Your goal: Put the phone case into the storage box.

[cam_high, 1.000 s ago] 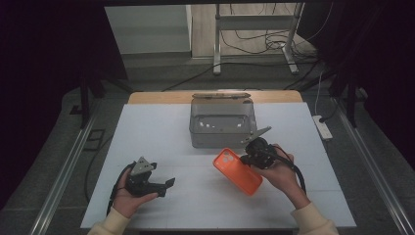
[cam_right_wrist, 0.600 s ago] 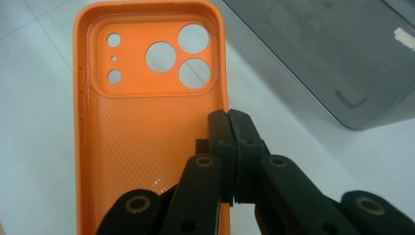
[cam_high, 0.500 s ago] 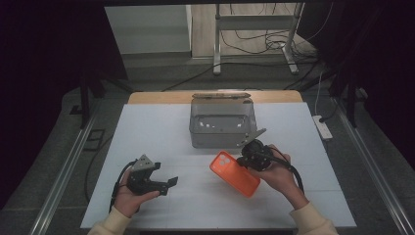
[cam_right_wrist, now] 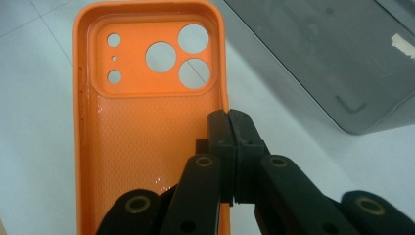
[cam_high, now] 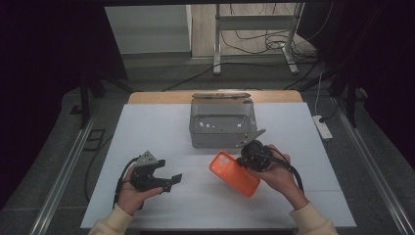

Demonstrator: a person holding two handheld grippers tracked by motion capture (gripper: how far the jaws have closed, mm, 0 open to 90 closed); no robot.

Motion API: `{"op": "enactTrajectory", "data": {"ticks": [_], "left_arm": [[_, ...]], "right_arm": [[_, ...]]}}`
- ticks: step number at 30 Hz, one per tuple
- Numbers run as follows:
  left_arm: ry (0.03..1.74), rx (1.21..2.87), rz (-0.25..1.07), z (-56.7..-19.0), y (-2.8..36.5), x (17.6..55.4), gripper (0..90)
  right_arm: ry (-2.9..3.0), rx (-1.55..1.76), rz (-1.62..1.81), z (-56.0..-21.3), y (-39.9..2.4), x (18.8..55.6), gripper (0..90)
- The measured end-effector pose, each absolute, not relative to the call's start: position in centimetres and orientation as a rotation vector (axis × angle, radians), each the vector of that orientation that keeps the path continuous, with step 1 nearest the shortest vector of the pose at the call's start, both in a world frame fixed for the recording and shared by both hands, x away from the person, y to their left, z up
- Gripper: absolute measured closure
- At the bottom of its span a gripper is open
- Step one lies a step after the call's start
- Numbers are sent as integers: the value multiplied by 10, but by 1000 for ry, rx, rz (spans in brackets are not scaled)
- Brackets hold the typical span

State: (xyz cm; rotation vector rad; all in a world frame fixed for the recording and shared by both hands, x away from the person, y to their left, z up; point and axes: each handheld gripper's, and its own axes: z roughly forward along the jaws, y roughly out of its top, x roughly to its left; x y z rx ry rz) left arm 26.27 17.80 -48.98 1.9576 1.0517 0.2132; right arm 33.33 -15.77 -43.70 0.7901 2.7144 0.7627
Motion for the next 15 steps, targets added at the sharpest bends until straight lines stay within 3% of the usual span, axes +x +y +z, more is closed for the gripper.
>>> {"op": "enactTrajectory", "data": {"ticks": [15], "left_arm": [[1031,1961,184,-484,165,271,119]], "right_arm": [[2712,775,762,-437,-156,333,893]]}}
